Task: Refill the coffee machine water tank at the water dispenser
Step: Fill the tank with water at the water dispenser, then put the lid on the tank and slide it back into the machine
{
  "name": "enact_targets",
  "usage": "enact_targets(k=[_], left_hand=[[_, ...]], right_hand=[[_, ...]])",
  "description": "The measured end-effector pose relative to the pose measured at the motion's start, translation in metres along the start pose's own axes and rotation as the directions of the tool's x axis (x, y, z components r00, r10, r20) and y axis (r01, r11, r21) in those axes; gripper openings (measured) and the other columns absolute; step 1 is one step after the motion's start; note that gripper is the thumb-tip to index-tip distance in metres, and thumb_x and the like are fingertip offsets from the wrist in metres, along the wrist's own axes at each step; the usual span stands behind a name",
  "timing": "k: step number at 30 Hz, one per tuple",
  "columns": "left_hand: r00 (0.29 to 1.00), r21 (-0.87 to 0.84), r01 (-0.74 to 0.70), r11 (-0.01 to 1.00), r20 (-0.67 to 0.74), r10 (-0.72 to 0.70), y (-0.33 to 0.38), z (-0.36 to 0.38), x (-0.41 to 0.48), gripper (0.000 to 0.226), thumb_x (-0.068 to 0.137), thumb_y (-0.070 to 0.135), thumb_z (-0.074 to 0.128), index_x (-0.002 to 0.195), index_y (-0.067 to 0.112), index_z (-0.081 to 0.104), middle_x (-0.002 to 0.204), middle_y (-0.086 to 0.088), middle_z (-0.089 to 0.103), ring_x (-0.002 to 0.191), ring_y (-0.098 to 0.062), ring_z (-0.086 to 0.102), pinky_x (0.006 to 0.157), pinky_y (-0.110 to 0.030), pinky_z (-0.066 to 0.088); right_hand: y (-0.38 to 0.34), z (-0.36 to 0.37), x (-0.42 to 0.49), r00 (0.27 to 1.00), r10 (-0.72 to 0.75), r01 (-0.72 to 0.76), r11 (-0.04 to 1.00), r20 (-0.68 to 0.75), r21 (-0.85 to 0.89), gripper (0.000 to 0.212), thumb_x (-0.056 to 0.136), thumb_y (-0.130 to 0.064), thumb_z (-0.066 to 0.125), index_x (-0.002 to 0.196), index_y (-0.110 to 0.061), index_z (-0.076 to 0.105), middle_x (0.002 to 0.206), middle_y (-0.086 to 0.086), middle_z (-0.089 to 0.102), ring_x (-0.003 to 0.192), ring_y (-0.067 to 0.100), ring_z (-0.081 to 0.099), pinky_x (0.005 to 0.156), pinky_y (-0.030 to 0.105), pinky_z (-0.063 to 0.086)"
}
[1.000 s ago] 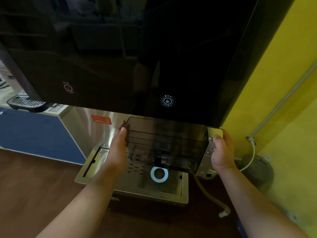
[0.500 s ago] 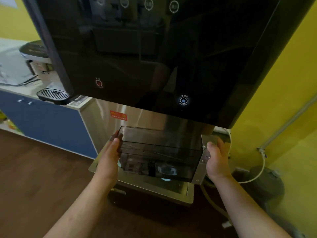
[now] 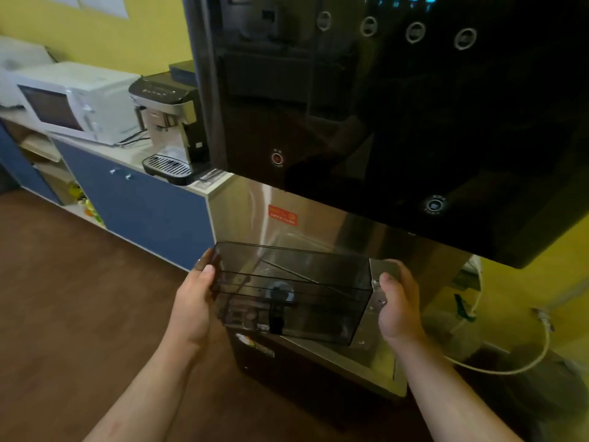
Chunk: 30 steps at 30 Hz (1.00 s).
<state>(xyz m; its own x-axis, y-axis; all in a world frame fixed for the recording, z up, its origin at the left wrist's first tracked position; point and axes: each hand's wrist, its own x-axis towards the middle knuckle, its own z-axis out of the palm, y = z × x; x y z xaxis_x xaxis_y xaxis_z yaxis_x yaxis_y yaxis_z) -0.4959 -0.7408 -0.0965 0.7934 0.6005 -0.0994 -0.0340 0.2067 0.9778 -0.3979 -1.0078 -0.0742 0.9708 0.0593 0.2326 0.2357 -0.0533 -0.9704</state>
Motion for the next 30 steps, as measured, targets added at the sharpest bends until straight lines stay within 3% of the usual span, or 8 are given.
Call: enact_targets(k=[5,8,11,15,17,22,26,30], left_hand=[[0.999,0.029,-0.021,0.999,-0.046,0.023,0.007,-0.051,0.024,0.037,0.111,0.027,0.028,0.113,0.026,0.064,0.093,0.011,0.079,0.093,-0.003,0.072,0.079,-0.02,0.053],[0.997,-0.009,-0.036,0.999,-0.062,0.035,0.013,-0.086,0.043,0.048,0.106,0.042,0.038,0.138,0.013,0.058,0.112,-0.003,0.074,0.106,-0.013,0.069,0.097,-0.036,0.05],[0.996,-0.028,-0.069,0.997,-0.06,0.068,0.02,-0.118,0.061,0.068,0.087,0.06,0.049,0.137,0.016,0.06,0.112,0.001,0.074,0.111,-0.015,0.067,0.103,-0.039,0.046],[0.993,-0.042,-0.06,0.997,-0.107,0.055,0.023,-0.154,0.088,0.027,0.102,0.04,0.043,0.108,0.029,0.067,0.095,0.018,0.078,0.094,0.003,0.07,0.083,-0.02,0.05],[0.99,-0.041,-0.061,0.997,-0.133,0.056,0.03,-0.171,0.098,0.029,0.108,0.032,0.039,0.102,0.03,0.068,0.088,0.02,0.077,0.088,0.006,0.071,0.077,-0.017,0.05],[0.977,-0.067,-0.074,0.995,-0.205,0.058,0.041,-0.211,0.124,0.033,0.105,0.031,0.041,0.101,0.029,0.074,0.099,0.011,0.077,0.105,-0.009,0.067,0.089,-0.027,0.048],[0.972,-0.099,-0.084,0.992,-0.227,0.06,0.046,-0.235,0.147,0.029,0.108,0.025,0.038,0.111,0.025,0.067,0.101,0.016,0.077,0.102,0.0,0.068,0.092,-0.024,0.046],[0.964,-0.077,-0.064,0.995,-0.261,0.042,0.046,-0.26,0.176,0.03,0.108,0.026,0.037,0.109,0.028,0.067,0.099,0.021,0.078,0.101,0.005,0.068,0.096,-0.027,0.043]], right_hand=[[-0.005,0.058,-0.004,0.999,0.033,-0.034,0.999,0.043,0.017,0.014,0.079,-0.026,0.044,0.085,-0.022,0.056,0.077,0.003,0.057,0.067,0.008,0.058,0.061,0.027,0.047],[-0.005,0.096,-0.003,0.999,0.015,-0.017,0.999,0.051,0.04,0.014,0.079,-0.022,0.044,0.085,-0.022,0.056,0.071,-0.009,0.062,0.064,0.001,0.058,0.06,0.025,0.047],[-0.004,0.131,0.002,0.997,0.02,-0.022,0.999,0.076,0.027,0.017,0.074,-0.035,0.049,0.084,-0.028,0.061,0.07,-0.013,0.064,0.068,0.01,0.059,0.062,0.03,0.044],[-0.004,0.18,0.007,0.994,0.046,-0.049,0.998,0.097,0.027,0.018,0.069,-0.045,0.05,0.081,-0.042,0.064,0.084,0.005,0.062,0.083,0.036,0.059,0.075,0.051,0.049],[-0.003,0.204,0.009,0.993,0.031,-0.035,0.999,0.112,0.031,0.017,0.071,-0.045,0.05,0.081,-0.041,0.064,0.086,0.012,0.06,0.086,0.042,0.059,0.079,0.061,0.048],[-0.002,0.261,0.019,0.988,0.07,-0.082,0.993,0.14,0.085,0.022,0.067,-0.045,0.053,0.085,-0.041,0.064,0.093,0.014,0.057,0.09,0.046,0.056,0.073,0.051,0.046],[0.004,0.302,0.03,0.984,0.079,-0.093,0.992,0.157,0.081,0.036,0.064,-0.046,0.054,0.095,-0.029,0.06,0.091,0.013,0.057,0.088,0.045,0.056,0.068,0.046,0.043],[0.011,0.343,0.045,0.976,0.102,-0.116,0.991,0.193,0.063,0.027,0.067,-0.044,0.054,0.092,-0.043,0.062,0.096,0.013,0.057,0.093,0.046,0.057,0.071,0.055,0.05]])
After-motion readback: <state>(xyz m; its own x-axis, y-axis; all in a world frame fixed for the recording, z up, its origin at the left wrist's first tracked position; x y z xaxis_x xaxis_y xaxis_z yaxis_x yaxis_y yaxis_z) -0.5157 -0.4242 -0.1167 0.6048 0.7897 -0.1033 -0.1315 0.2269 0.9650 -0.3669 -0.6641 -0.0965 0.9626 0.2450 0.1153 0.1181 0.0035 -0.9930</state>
